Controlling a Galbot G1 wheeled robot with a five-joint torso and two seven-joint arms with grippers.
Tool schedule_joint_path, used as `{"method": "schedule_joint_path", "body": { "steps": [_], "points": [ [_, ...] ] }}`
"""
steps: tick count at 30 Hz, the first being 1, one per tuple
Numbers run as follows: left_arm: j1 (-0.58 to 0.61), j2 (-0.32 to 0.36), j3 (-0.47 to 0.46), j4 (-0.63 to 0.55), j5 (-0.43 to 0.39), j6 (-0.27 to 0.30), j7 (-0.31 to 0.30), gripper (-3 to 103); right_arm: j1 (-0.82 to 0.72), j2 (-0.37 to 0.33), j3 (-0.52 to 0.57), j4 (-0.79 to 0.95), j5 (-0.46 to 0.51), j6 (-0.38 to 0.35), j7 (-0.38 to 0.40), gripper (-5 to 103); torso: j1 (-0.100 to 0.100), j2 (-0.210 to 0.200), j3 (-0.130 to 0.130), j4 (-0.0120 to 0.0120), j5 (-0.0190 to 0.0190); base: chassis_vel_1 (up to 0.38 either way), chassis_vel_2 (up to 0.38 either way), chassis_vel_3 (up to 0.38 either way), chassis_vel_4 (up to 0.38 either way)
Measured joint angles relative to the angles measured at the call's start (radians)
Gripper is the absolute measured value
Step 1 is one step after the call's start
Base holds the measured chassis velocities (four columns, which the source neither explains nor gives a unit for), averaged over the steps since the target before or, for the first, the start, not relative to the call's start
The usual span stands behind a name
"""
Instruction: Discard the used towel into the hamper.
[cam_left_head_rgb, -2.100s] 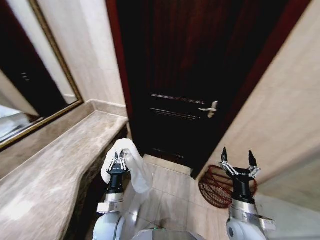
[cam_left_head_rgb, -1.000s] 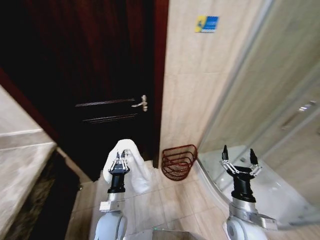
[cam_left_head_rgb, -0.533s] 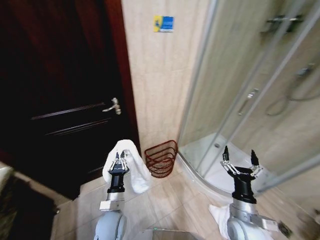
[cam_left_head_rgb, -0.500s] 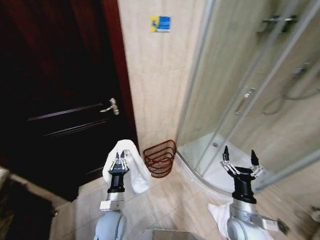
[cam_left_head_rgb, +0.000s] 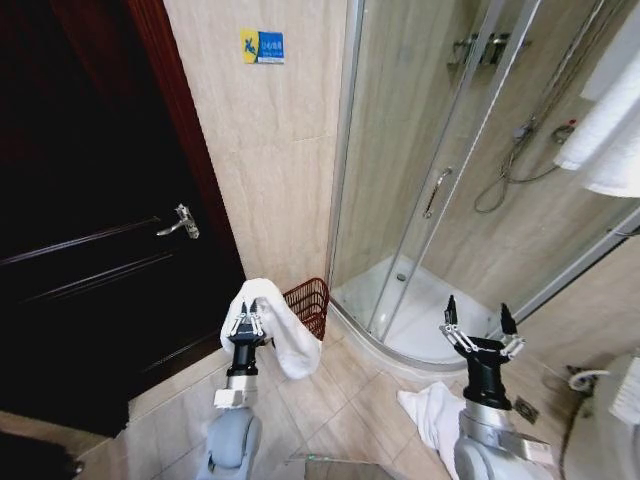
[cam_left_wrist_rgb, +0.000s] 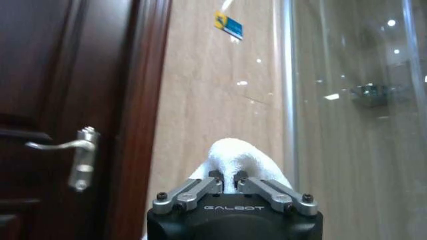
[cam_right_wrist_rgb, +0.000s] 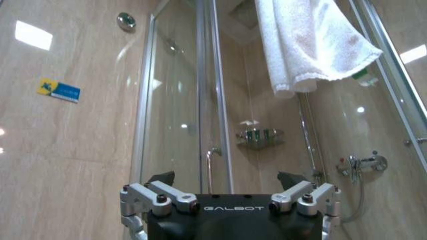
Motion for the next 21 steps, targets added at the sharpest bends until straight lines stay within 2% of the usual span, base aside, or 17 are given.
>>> {"method": "schedule_joint_path", "body": {
  "steps": [5, 11, 18, 21],
  "points": [
    [-0.079, 0.052, 0.023, 0.054, -0.054, 0.009, 0.016, 7, 0.001, 0.007, 0.0, -0.008, -0.017, -0.007, 0.005, 100, 0.0, 0.0, 0.0, 0.0, -0.0003, 0.0, 0.0, 0.0, 0.0],
    [-0.204, 0.122, 0.076, 0.148, -0.158, 0.021, 0.036, 7, -0.001, 0.029, -0.018, -0.01, -0.079, -0.024, 0.016, 100, 0.0, 0.0, 0.0, 0.0002, -0.0001, 0.0, 0.0, 0.0, 0.0],
    [-0.324, 0.134, 0.141, 0.218, -0.22, 0.061, 0.028, 7, -0.004, 0.037, -0.027, -0.008, -0.144, -0.022, 0.027, 100, 0.0, 0.0, 0.0, 0.0001, 0.0, 0.0, 0.0, 0.0, 0.0],
    [-0.426, 0.15, 0.188, 0.276, -0.246, 0.085, 0.007, 7, -0.014, 0.057, -0.033, -0.002, -0.16, -0.015, 0.015, 100, 0.0, 0.0, 0.0, 0.0, 0.0001, 0.0, 0.0, 0.0, 0.0]
  ]
}}
